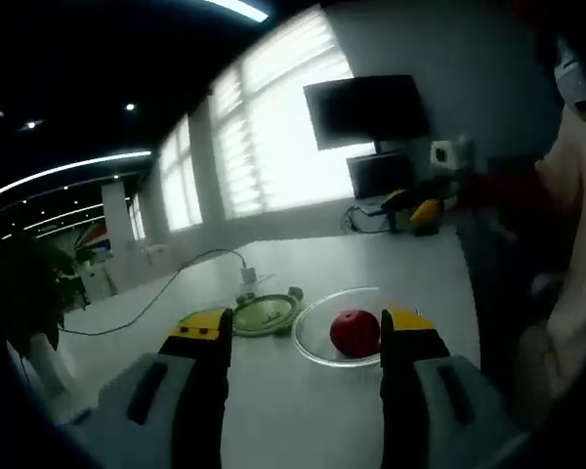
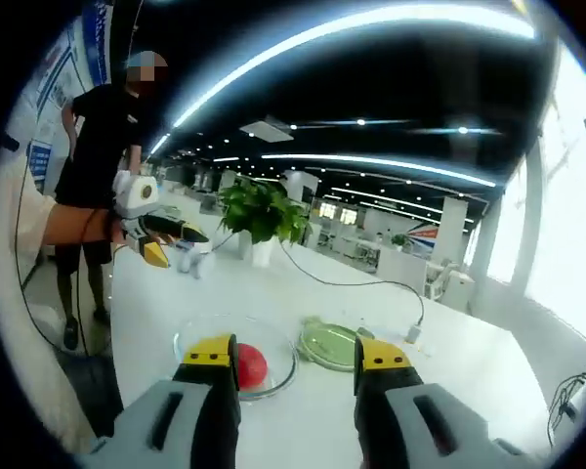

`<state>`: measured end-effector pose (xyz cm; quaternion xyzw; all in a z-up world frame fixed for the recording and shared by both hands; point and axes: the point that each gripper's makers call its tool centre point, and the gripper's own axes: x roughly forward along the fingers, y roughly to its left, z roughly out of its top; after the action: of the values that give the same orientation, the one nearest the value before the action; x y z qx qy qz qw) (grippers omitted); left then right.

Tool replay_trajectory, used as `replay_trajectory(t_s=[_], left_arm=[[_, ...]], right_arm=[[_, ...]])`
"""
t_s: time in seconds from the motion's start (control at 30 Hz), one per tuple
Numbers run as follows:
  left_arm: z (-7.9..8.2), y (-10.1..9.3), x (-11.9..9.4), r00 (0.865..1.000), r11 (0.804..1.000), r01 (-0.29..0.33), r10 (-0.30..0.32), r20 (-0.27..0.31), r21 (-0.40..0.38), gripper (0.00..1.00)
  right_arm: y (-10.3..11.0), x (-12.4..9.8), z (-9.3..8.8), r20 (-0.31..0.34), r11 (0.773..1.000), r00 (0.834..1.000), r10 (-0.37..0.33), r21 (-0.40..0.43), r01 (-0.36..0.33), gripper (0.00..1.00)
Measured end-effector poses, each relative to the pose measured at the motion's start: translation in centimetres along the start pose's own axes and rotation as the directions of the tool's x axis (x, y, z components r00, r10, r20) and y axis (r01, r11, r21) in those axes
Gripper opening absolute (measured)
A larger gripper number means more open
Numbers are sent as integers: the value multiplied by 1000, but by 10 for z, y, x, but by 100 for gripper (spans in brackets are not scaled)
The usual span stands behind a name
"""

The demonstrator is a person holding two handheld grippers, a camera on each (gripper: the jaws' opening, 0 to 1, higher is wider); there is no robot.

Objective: Open container latches remove lid place lid upside down on tabletop take tomato from container place on tabletop

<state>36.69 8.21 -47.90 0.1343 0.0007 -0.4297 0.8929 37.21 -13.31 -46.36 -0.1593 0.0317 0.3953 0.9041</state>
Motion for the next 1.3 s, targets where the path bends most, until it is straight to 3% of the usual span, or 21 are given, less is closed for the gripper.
replay_trajectory(t_s=[0.13, 0.27, 0.33, 0.43, 0.5, 0.6, 0.73, 0.77, 0.83, 0.93, 0.97, 1.03, 1.17, 1.2, 1.3], left_arm=[[2, -6, 13, 997, 998, 60, -59, -40, 12, 53], [3, -13, 29, 987, 988, 133, -124, -107, 82, 53], [8, -13, 37, 985, 982, 143, -130, -110, 120, 53], [6, -21, 50, 972, 974, 202, -187, -144, 101, 53], [2, -28, 59, 958, 960, 247, -222, -178, 130, 53], [-3, -40, 70, 938, 945, 300, -267, -224, 130, 53], [-2, -48, 85, 921, 928, 339, -295, -254, 152, 54], [-2, -49, 88, 916, 925, 349, -303, -262, 149, 54], [-7, -51, 92, 899, 914, 376, -322, -296, 150, 54], [-17, -62, 93, 861, 890, 431, -356, -364, 147, 54], [-19, -63, 95, 854, 888, 436, -357, -377, 146, 54], [-21, -68, 99, 845, 889, 439, -359, -397, 132, 54], [-37, -62, 108, 812, 875, 463, -355, -463, 142, 53], [-40, -64, 110, 805, 873, 467, -355, -476, 138, 53], [-53, -73, 109, 752, 855, 507, -377, -540, 109, 53]], right_arm=[[10, 16, 4, -47, 997, 997, 62, -44, -64, 41], [19, 28, 6, -91, 989, 988, 128, -66, -135, 41], [22, 34, 7, -107, 985, 982, 157, -57, -164, 41], [35, 39, 5, -163, 969, 960, 228, -60, -241, 41], [45, 42, 2, -197, 953, 937, 289, -36, -301, 42], [49, 49, -2, -243, 938, 918, 315, -70, -340, 42], [67, 52, -6, -315, 901, 868, 384, -76, -426, 43], [67, 56, -5, -317, 902, 869, 381, -80, -424, 43], [72, 58, -10, -359, 882, 841, 405, -91, -463, 43], [79, 63, -17, -406, 862, 807, 429, -85, -501, 44], [81, 64, -23, -435, 853, 788, 436, -80, -516, 44], [81, 71, -28, -454, 852, 780, 430, -83, -518, 45], [75, 82, -48, -535, 829, 726, 432, -82, -554, 46], [74, 85, -51, -543, 830, 723, 427, -84, -552, 46], [72, 92, -59, -572, 828, 703, 422, -71, -555, 46]])
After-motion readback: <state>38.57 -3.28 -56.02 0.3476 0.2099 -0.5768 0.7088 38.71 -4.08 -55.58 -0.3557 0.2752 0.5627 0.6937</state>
